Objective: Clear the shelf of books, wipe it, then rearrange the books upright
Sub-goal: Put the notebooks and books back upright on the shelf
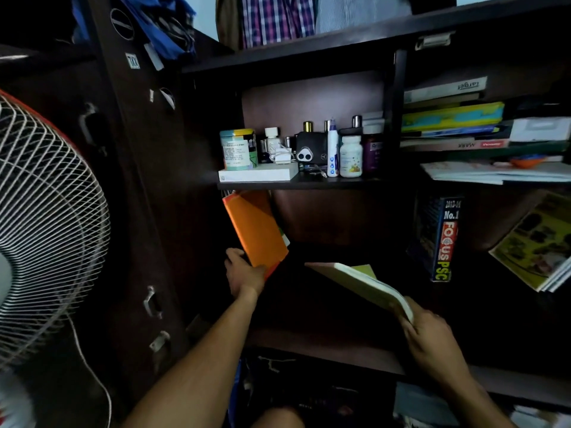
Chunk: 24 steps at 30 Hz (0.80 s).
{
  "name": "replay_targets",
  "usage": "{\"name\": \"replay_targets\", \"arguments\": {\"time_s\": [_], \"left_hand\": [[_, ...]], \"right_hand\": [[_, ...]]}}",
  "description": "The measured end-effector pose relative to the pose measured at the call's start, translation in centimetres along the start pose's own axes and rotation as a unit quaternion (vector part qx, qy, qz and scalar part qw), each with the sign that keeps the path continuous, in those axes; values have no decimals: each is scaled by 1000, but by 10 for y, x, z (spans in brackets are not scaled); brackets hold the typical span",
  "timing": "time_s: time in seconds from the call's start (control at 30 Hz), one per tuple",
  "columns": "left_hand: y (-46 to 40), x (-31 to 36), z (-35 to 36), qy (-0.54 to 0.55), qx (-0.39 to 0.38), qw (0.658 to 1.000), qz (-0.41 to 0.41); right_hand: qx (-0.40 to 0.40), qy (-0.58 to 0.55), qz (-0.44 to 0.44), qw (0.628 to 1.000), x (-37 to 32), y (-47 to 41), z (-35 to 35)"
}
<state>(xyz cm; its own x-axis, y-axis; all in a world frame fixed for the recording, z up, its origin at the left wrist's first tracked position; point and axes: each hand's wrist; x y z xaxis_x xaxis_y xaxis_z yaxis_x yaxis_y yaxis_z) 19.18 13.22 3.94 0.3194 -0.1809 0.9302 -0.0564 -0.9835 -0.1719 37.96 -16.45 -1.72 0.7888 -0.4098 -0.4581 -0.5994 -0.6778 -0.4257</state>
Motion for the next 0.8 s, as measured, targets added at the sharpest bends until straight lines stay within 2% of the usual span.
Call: {"name": "replay_targets", "arguments": {"time_s": [0.1,0.17,0.27,0.33,0.4,0.47,0.53,0.6,0.67,0.73,0.8], "left_hand": [[19,-10,5,-67,11,996,55],[27,-8,10,-143,-7,978,155],[37,6,21,-230,-160,892,354],[44,14,26,-221,-258,842,418],[49,17,27,-200,-256,829,456],[55,21,22,-195,-209,837,466],[58,22,15,-162,-129,873,442],[56,20,8,-130,-57,921,362],[49,18,-4,-125,-30,955,266],[40,15,-15,-142,-20,968,206],[33,16,-22,-143,-11,972,185]], "right_hand": [[0,1,-8,1000,2,-1,2],[-3,0,-15,1000,2,-1,1],[-7,-8,-10,1000,0,-1,-1],[-14,-16,-12,1000,-5,2,-5],[0,-43,-3,999,-12,5,-10],[6,-125,56,991,-19,4,-17],[3,-148,93,985,-19,1,-16],[-28,-68,78,994,-18,-1,-11],[-82,21,67,994,-20,-2,-7],[-116,83,58,988,-24,-3,-6],[-117,133,46,983,-25,-2,-3]]}}
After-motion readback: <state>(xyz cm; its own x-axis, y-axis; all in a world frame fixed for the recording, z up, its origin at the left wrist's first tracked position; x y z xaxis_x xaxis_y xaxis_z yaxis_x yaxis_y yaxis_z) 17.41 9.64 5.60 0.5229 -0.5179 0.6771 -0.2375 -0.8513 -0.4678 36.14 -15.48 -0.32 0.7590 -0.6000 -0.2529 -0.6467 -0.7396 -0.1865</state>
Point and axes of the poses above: each hand's wrist, its own y-axis away from the middle knuckle, its own z-axis out of the palm, x = y × z, and after that the axes turned 1 degree about -z, right-handed
